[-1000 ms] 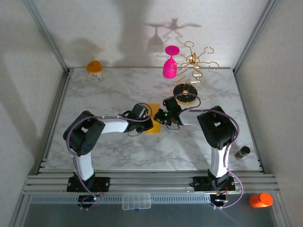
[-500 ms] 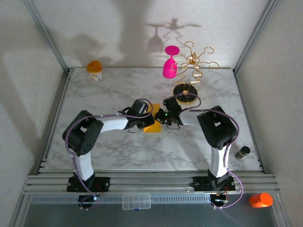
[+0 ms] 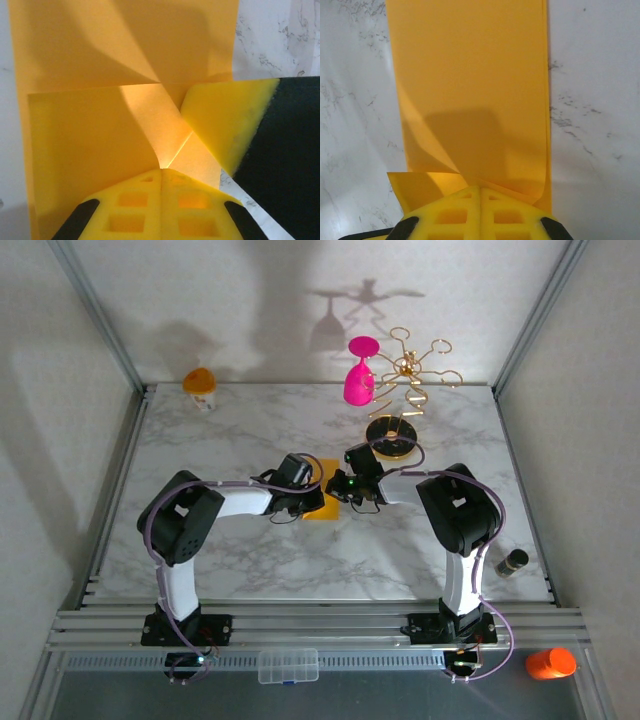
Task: Fold a paper plane with a square sheet of paper (pick it up from the middle)
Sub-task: Fold the triangle a second time at the center of the table.
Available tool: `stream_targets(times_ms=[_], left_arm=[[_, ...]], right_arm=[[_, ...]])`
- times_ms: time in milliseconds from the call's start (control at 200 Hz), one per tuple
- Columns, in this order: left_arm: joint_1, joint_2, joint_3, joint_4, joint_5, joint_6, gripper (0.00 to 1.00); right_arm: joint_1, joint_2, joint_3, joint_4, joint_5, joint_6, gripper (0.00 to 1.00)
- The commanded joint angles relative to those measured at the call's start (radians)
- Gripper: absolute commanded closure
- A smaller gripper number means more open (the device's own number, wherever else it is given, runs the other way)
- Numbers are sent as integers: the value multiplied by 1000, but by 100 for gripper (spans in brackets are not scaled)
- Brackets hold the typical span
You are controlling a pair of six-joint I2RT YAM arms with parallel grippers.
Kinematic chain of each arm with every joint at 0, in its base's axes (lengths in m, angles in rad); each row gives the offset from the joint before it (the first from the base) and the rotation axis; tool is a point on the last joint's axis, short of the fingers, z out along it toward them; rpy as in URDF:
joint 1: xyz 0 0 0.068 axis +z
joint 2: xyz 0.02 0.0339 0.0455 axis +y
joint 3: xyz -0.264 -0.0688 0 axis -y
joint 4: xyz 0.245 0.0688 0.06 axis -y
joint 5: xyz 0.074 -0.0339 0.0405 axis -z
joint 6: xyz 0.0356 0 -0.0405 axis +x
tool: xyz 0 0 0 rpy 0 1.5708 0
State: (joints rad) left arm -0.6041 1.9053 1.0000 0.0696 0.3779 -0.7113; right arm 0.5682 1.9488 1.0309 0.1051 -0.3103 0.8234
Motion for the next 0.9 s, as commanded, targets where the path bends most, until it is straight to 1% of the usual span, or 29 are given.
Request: stream_targets(times_ms=[0,180,300,491,636,706,781,896], left_arm=[[38,-3,-68,-120,-10,70,95],[86,-42,-138,-101,53,97,95],[102,-58,-168,-81,99,102,95],[116,-90,-191,-131,73,140,94],[116,-126,-225,-153,74,160,94],[117,-143,-231,-185,51,184,95],[122,-163,-225,-216,30,202,95],[124,-207,-187,-222,42,191,95]], right_arm=[[-18,84,-30,-191,116,-12,100],[-23,96,-25,-206,132,-14,100],[-25,107,-17,-218,138,-22,100],[-25,109,-8,-228,149,-30,100],[-25,107,-8,-223,148,-30,100],[-25,107,-8,-222,147,-30,100],[-25,105,-9,-220,148,-32,100],[-25,98,-9,-216,145,-33,100]])
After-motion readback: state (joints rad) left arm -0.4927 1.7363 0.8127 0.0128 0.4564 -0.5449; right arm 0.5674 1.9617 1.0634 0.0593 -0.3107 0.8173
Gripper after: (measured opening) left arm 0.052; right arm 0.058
